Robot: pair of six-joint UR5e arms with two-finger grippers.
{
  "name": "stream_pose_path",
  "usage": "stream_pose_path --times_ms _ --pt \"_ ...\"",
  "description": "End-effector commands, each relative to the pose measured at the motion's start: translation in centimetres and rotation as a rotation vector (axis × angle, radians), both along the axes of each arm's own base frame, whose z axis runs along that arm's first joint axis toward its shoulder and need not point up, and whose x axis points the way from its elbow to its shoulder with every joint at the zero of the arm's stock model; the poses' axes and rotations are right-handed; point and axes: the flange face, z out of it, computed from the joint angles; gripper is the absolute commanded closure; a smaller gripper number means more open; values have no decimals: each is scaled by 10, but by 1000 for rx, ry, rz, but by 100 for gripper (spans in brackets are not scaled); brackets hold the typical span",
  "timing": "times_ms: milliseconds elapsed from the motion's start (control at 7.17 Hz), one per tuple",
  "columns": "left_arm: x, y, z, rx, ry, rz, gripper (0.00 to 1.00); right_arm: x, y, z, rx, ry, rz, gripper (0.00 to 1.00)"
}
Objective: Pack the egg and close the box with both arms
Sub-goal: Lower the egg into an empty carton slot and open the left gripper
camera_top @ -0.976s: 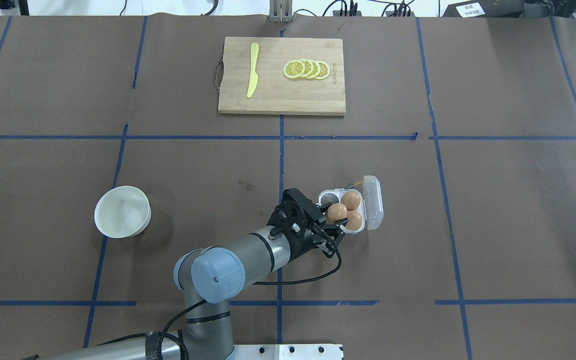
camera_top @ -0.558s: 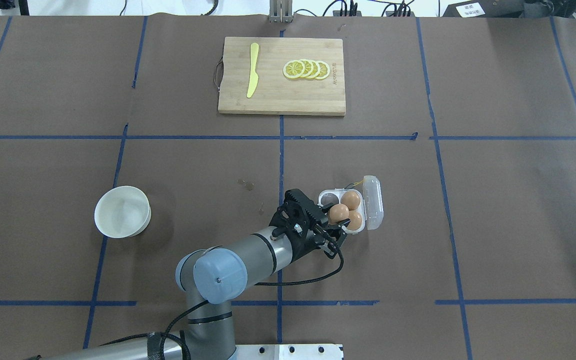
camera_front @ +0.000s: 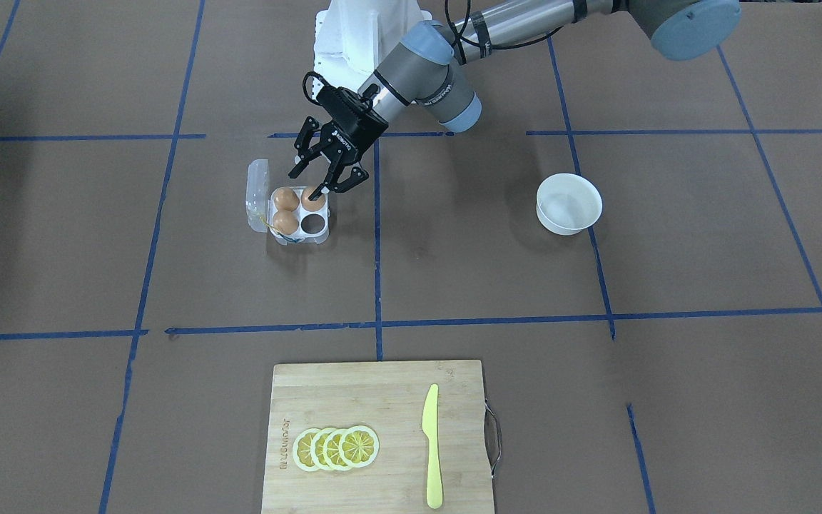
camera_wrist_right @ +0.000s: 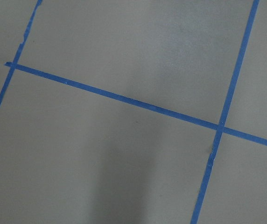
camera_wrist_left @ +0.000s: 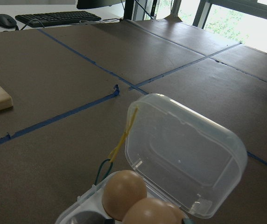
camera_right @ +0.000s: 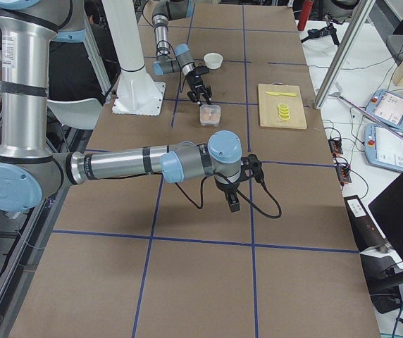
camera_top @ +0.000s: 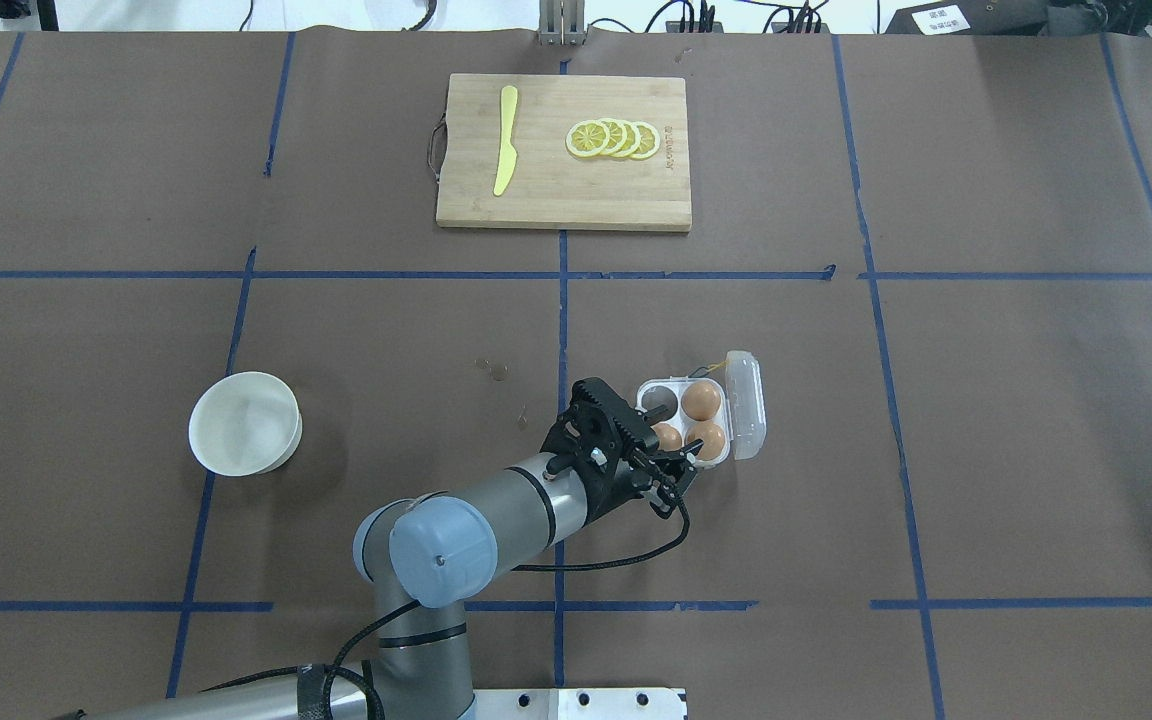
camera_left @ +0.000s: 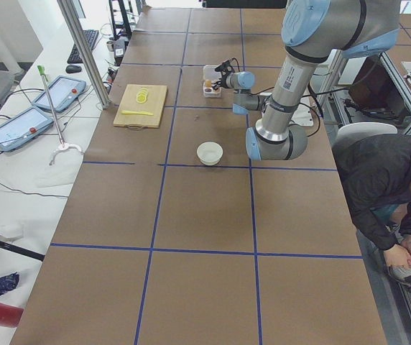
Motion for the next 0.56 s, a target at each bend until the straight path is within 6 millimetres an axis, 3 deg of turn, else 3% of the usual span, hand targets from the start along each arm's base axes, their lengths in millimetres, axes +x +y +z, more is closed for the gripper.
stream_pose_path --times_ms 0,418 --pt "-1 1 -2 4 3 3 41 0 0 0 0 -1 0 0" --pt "-26 -1 -29 59 19 -5 21 0 0 0 0 -1 0 0"
